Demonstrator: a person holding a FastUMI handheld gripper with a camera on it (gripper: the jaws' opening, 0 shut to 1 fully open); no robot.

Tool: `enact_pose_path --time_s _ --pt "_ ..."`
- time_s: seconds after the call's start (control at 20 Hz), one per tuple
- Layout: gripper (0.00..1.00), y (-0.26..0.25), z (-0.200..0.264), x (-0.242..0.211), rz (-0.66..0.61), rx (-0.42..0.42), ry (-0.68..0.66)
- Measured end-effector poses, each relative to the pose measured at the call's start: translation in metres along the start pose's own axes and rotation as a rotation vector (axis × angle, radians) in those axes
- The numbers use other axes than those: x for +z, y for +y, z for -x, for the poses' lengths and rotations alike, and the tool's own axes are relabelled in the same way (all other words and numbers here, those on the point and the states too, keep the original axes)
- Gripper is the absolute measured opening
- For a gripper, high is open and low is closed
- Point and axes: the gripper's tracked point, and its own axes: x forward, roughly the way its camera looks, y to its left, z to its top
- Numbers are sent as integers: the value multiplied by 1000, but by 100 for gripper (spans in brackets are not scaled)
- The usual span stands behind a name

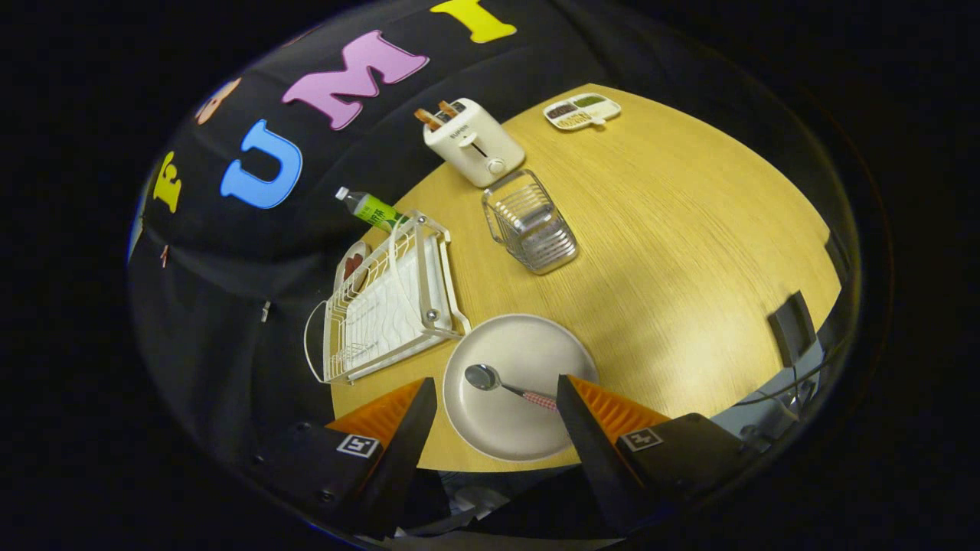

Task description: Take the plate from the dish rack, then take the spoon from the basket and place it into the plate.

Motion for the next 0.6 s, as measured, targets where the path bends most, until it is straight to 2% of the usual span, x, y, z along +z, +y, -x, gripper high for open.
enact_pose_path --time_s 0.35,0.6 --pt "98 67 62 83 316 -10 -269" --pt "99 95 103 129 500 -46 -425"
